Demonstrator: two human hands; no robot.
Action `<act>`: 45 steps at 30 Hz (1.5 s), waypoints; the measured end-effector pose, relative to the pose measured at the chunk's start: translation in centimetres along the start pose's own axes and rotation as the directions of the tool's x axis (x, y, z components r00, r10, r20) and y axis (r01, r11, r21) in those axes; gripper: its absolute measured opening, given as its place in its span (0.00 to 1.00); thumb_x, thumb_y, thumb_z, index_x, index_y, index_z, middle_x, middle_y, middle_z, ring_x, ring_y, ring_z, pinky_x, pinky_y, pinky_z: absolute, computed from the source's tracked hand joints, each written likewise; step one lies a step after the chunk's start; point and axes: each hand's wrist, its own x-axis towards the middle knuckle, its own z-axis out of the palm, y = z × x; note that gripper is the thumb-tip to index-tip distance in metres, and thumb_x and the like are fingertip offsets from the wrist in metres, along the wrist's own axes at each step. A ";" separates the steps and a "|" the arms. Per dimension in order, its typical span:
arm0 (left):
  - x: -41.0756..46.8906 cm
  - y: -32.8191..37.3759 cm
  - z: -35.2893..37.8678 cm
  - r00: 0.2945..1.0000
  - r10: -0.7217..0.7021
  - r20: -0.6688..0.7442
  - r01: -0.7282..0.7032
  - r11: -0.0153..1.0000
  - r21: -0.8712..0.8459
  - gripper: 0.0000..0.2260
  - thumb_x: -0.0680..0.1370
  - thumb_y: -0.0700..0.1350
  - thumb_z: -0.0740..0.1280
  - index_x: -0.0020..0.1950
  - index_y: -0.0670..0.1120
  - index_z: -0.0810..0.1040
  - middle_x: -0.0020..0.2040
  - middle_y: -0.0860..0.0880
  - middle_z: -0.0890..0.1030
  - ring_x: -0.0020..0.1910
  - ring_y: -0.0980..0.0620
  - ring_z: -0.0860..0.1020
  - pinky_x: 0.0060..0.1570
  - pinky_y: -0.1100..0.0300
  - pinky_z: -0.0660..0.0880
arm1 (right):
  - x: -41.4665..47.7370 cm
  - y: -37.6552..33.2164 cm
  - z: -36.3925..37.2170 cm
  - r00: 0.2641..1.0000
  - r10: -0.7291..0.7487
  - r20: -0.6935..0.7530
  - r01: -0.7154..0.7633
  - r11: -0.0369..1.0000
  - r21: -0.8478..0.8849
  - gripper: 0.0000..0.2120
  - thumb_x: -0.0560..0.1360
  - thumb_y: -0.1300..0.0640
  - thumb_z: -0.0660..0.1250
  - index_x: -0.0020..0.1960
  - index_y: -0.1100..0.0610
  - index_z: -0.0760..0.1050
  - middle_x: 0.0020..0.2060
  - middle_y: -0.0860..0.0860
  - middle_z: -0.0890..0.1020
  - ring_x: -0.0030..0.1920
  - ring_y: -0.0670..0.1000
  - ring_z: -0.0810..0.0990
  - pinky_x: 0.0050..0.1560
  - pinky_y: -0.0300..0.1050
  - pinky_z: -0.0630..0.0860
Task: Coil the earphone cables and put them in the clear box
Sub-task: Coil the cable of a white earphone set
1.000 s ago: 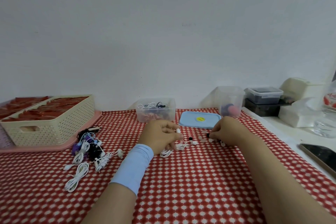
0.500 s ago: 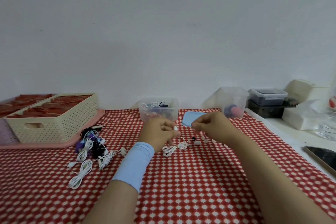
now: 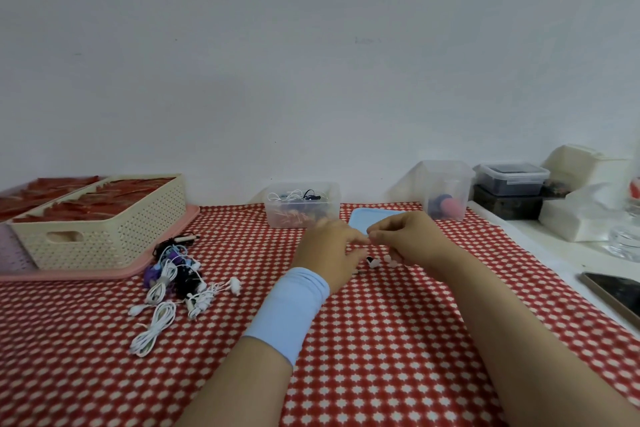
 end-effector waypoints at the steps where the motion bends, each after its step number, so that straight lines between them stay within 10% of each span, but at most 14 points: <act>1: 0.1 0.4 0.6 0.998 0.015 0.054 -0.017 0.999 0.038 0.11 0.77 0.55 0.67 0.57 0.57 0.83 0.58 0.55 0.81 0.60 0.52 0.73 0.63 0.53 0.68 | 0.1 0.1 -0.1 1.000 -0.005 -0.025 0.005 1.000 0.001 0.02 0.75 0.62 0.73 0.45 0.58 0.85 0.31 0.46 0.83 0.23 0.43 0.74 0.25 0.35 0.71; 6: 0.8 0.8 2.0 0.992 -0.022 0.123 0.001 0.986 0.165 0.11 0.75 0.60 0.67 0.53 0.58 0.84 0.51 0.56 0.83 0.55 0.51 0.75 0.61 0.52 0.68 | 0.6 0.7 -0.3 0.996 -0.008 -0.092 0.005 0.999 -0.036 0.03 0.75 0.60 0.73 0.42 0.57 0.85 0.39 0.49 0.87 0.23 0.43 0.75 0.27 0.36 0.71; 14: 0.4 -0.6 1.4 0.981 -0.167 0.099 0.182 0.969 -0.167 0.07 0.79 0.53 0.66 0.52 0.55 0.83 0.51 0.57 0.83 0.51 0.57 0.79 0.58 0.57 0.75 | 0.1 0.2 -0.1 0.999 -0.006 -0.051 0.009 0.998 0.060 0.03 0.75 0.60 0.73 0.45 0.59 0.85 0.42 0.50 0.87 0.25 0.47 0.74 0.26 0.39 0.69; 24: -0.6 -1.6 -0.8 0.952 -0.271 0.141 0.270 0.531 -0.804 0.09 0.82 0.42 0.62 0.56 0.48 0.82 0.42 0.53 0.85 0.38 0.57 0.76 0.43 0.62 0.76 | -0.5 -1.2 0.8 0.962 0.069 0.264 -0.181 0.885 0.429 0.08 0.78 0.59 0.69 0.55 0.60 0.84 0.44 0.52 0.85 0.27 0.45 0.71 0.24 0.36 0.57; 45: -1.0 -1.6 -1.2 0.956 -0.231 0.178 0.267 0.444 -0.855 0.07 0.79 0.42 0.68 0.46 0.50 0.85 0.39 0.51 0.84 0.40 0.51 0.74 0.48 0.55 0.74 | -0.6 -1.3 0.5 0.929 0.045 0.367 -0.211 0.879 0.427 0.09 0.79 0.59 0.67 0.53 0.59 0.85 0.45 0.55 0.84 0.30 0.46 0.72 0.23 0.34 0.58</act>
